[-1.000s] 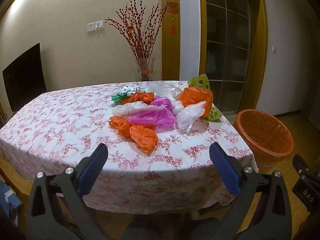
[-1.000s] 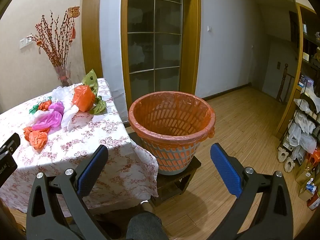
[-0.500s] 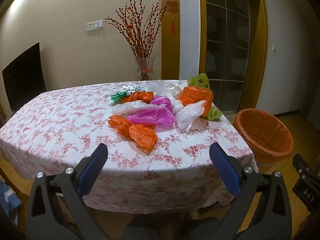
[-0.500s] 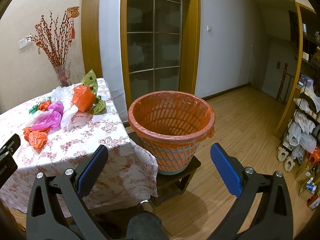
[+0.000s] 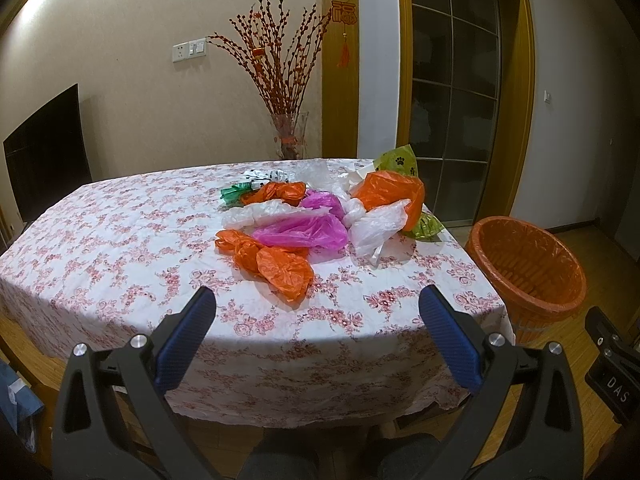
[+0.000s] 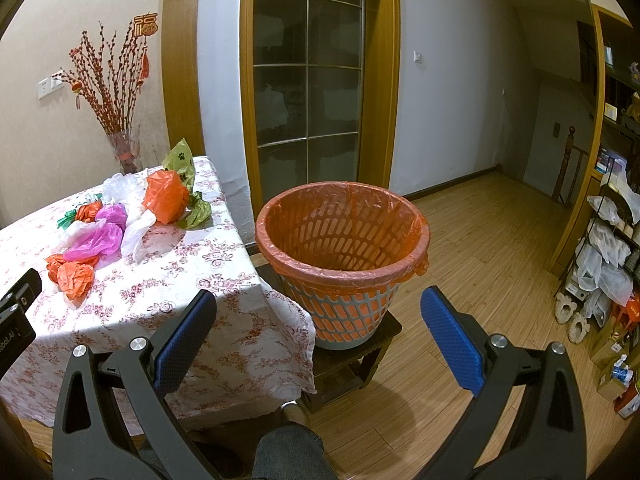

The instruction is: Collect trash

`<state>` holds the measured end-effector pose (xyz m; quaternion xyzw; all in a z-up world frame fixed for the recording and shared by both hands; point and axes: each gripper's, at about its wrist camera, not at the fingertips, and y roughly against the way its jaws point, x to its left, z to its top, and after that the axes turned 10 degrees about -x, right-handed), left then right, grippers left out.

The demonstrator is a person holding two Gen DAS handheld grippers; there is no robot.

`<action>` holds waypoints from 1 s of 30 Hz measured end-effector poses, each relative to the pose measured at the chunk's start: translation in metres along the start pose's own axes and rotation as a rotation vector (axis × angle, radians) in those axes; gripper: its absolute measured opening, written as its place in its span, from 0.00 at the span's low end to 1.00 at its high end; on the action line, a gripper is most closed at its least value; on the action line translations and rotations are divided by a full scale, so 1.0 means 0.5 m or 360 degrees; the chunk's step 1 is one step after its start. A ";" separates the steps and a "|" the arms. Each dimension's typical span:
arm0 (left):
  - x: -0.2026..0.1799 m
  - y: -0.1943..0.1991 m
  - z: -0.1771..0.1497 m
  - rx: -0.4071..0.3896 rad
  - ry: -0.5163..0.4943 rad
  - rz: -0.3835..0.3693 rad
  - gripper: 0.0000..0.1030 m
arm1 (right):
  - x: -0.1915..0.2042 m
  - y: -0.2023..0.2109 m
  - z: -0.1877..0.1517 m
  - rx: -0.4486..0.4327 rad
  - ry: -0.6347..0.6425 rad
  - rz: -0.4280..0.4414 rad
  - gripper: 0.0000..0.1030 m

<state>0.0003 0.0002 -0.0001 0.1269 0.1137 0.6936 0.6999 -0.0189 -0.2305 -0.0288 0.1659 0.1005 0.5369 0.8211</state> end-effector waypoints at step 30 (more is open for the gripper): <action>0.000 0.000 0.000 0.0006 0.0003 -0.0002 0.96 | -0.002 0.001 0.000 0.0000 -0.0002 0.0000 0.98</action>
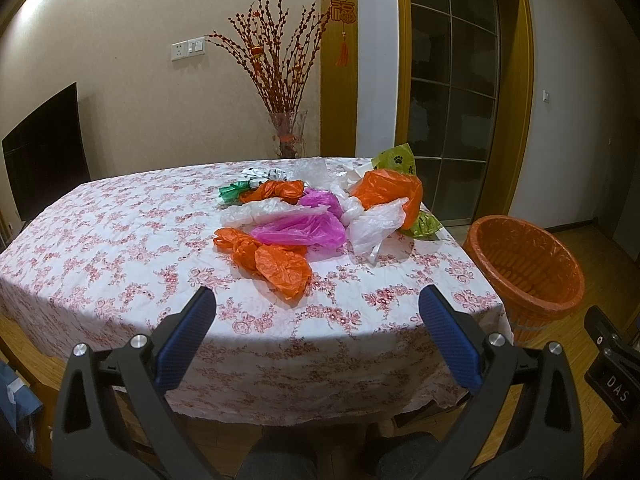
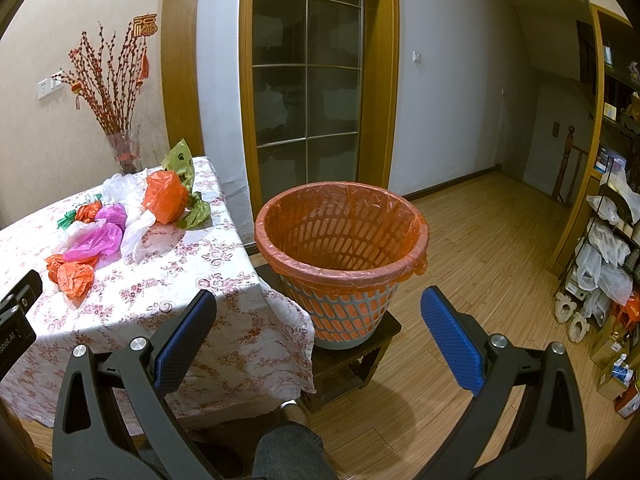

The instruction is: Collect trash

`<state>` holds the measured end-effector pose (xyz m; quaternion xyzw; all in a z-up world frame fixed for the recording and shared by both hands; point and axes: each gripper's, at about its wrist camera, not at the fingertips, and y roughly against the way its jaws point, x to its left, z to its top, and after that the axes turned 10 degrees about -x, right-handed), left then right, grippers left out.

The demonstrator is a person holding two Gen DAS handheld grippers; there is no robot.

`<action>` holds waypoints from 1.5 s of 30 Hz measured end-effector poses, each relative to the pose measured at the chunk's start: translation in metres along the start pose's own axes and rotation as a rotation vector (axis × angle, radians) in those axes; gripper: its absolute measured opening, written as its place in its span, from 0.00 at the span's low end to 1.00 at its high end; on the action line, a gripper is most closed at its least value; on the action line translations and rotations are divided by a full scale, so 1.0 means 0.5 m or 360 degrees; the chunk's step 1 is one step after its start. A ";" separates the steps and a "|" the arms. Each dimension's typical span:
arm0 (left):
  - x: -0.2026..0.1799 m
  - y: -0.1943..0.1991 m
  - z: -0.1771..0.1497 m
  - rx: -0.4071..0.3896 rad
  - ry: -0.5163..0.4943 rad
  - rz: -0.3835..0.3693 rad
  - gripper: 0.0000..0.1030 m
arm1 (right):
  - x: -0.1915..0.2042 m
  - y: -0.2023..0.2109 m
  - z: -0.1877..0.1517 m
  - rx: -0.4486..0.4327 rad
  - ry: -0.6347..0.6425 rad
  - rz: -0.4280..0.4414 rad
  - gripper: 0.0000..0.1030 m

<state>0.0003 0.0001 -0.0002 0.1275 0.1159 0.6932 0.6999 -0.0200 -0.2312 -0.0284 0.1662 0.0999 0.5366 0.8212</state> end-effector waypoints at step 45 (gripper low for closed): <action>0.178 -0.161 -0.005 0.0149 0.0233 0.0208 0.96 | 0.110 -0.135 0.036 0.0111 0.0031 0.0315 0.96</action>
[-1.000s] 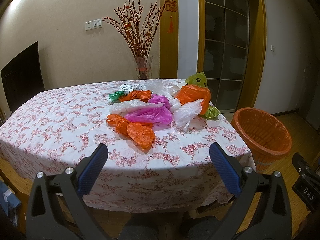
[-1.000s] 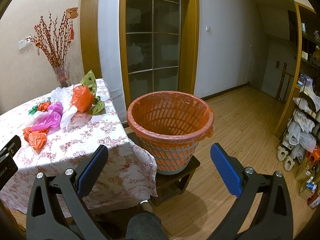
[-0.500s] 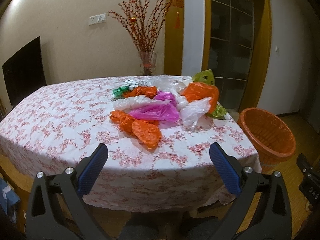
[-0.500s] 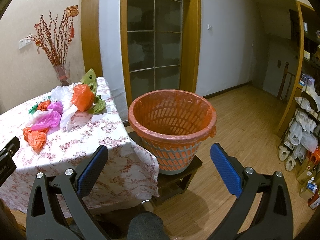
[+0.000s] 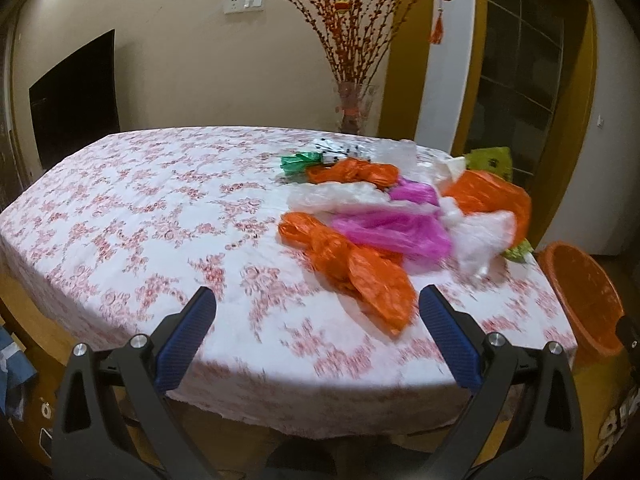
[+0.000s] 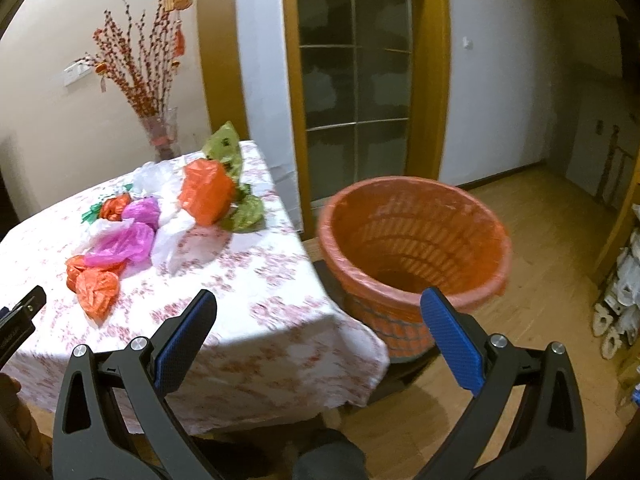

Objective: Collect trash
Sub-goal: 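Grasp the orange bag with the left tool while the right tool grasps a white bag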

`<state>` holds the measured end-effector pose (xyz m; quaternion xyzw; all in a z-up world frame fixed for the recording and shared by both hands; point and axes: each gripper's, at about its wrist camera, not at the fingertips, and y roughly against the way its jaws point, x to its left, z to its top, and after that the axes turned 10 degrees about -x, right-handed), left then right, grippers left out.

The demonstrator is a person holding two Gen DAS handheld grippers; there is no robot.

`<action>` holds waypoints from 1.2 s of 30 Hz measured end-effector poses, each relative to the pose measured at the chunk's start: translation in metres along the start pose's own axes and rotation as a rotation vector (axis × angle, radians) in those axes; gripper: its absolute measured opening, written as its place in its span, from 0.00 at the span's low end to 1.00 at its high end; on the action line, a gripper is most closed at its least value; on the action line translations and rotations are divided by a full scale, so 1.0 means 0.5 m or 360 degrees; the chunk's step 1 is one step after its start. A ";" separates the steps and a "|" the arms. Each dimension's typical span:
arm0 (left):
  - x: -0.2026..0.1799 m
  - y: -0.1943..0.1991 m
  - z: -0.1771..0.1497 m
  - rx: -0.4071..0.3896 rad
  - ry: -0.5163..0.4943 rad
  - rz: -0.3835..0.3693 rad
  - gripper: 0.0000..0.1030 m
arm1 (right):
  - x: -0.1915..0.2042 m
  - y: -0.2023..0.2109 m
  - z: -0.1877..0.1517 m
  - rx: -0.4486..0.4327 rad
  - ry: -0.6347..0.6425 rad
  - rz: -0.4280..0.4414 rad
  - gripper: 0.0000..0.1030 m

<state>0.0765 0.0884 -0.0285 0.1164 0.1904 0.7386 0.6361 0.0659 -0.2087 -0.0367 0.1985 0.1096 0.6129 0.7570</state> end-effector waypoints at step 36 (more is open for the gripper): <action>0.102 -0.170 0.047 0.0035 -0.0007 -0.0058 0.26 | 0.320 -0.192 0.063 0.0141 0.0226 0.0615 0.58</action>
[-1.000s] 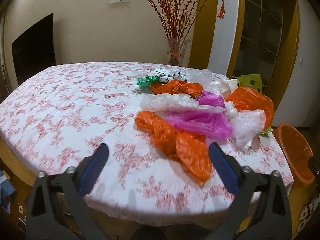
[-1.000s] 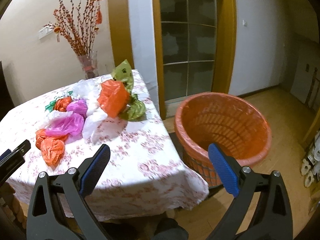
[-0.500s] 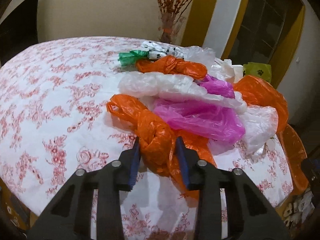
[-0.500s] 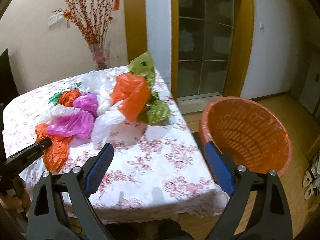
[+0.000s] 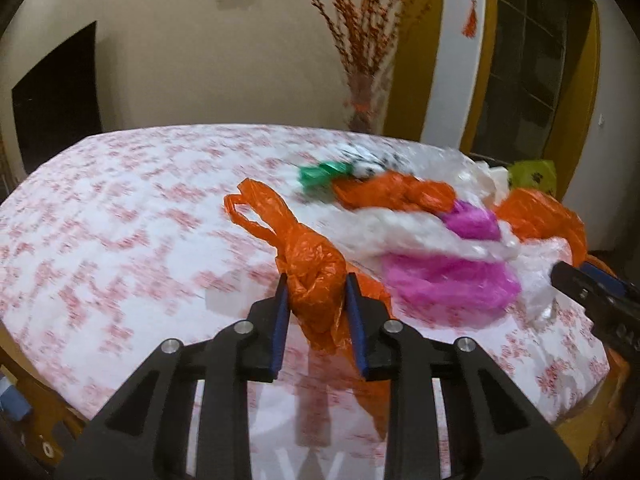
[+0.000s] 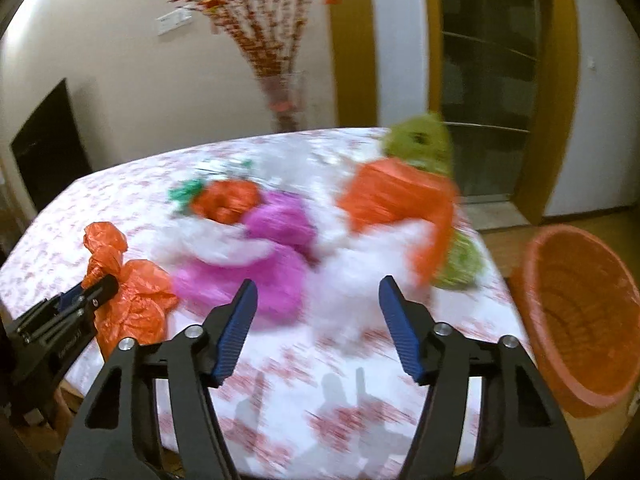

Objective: Collect trash
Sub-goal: 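Grasp the orange bag with the left tool while the right tool grasps a white bag, then carry both bags to the orange wastebasket and open both tools to drop them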

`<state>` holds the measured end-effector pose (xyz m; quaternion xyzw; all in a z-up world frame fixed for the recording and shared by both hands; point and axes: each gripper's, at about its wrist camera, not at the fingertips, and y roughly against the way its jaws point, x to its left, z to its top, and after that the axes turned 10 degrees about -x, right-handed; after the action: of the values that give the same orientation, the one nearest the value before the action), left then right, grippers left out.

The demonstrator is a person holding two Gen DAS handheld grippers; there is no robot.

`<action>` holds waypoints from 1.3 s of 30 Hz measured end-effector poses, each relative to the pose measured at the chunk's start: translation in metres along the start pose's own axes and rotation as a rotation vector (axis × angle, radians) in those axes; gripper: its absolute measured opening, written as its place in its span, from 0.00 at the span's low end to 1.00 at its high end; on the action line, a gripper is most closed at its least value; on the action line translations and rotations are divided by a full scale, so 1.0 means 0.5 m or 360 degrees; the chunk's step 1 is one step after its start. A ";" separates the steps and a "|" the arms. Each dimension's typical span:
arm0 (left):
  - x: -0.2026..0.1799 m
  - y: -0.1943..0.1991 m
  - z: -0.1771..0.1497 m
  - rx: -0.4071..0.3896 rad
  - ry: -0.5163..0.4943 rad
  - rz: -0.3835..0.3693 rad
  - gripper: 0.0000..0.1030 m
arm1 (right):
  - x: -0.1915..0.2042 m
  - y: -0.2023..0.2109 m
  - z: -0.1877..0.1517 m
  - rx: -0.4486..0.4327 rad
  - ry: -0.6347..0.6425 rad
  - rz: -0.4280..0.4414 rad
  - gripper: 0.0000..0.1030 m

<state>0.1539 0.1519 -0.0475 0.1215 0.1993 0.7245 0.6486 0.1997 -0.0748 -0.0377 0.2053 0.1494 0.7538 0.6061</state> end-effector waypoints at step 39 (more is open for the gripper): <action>-0.133 0.026 0.068 -0.0107 -0.0054 -0.0308 0.27 | -0.094 0.116 0.086 -0.0301 -0.0115 -0.0072 0.05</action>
<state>0.1658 0.0898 -0.0058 0.0920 0.1746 0.6625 0.7226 0.1798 -0.1344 0.0213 0.1709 0.0603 0.7427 0.6446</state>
